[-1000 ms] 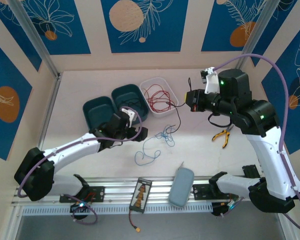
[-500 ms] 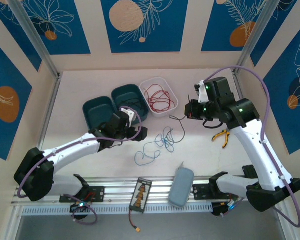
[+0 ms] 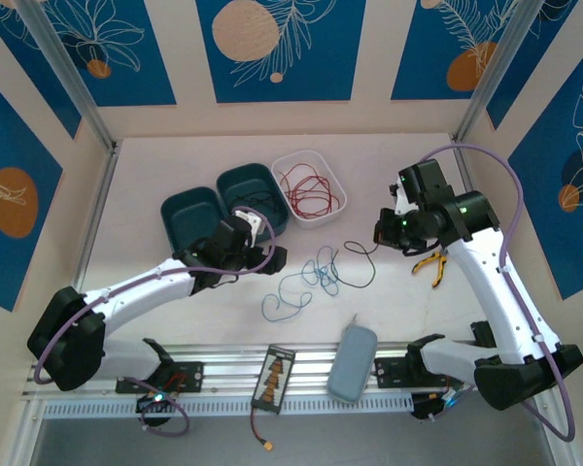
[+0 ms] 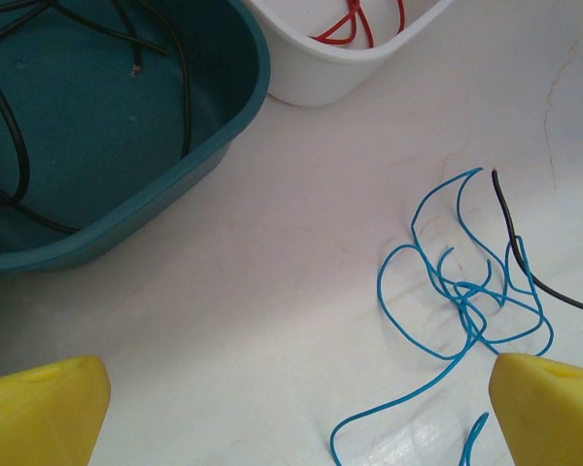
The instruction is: Untangle the cables
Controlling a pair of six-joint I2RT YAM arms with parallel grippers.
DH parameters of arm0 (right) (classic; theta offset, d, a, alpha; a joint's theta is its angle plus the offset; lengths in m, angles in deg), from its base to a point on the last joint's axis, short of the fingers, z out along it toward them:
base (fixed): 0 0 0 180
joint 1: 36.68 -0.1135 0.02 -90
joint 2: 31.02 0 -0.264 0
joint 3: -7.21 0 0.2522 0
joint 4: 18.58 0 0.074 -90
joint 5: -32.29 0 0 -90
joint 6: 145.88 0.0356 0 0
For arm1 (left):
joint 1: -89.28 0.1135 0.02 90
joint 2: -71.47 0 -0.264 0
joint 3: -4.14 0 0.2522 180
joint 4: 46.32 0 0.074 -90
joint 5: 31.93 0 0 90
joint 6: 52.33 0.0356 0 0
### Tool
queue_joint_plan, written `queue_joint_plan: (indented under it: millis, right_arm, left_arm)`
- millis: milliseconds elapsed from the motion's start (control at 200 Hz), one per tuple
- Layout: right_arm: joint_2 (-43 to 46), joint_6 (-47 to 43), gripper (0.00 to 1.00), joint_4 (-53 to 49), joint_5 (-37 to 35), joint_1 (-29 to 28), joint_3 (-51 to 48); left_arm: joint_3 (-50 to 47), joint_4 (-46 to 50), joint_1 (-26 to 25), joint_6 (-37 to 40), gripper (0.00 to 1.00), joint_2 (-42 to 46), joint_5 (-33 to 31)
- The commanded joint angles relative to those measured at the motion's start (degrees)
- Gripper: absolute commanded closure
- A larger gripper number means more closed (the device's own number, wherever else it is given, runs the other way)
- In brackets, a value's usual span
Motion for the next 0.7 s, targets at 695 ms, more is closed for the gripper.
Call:
queue_joint_plan:
  millis: [695]
  right_arm:
    - [-1.35,-2.22,1.00,-13.75,11.40,-0.39,10.18]
  left_arm:
    - [3.96,-7.69,-2.30,4.08,0.00,-7.26,9.76]
